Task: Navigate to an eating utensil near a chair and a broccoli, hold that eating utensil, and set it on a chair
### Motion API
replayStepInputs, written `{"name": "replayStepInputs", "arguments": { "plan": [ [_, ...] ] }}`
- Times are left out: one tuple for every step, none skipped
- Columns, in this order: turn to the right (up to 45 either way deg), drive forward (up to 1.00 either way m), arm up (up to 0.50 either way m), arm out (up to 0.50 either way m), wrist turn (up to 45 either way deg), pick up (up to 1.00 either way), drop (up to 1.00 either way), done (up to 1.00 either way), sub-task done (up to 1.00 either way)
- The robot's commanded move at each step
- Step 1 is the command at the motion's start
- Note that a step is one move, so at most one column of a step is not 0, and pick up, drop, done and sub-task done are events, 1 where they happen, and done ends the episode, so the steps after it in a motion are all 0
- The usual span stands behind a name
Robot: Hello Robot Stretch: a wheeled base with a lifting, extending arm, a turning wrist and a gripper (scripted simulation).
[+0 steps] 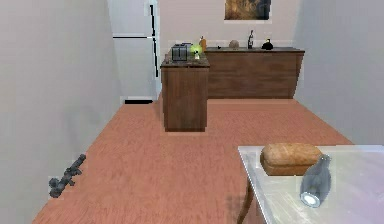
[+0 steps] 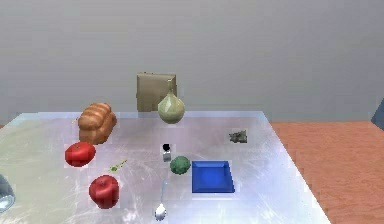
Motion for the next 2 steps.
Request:
{"name": "replayStepInputs", "arguments": {
  "plan": [
    [0.0,0.00,0.50,0.00,0.0,0.00,0.00,0.00,0.00],
    [0.0,0.00,0.28,0.00,0.0,0.00,0.00,0.00,0.00]
  ]
}}
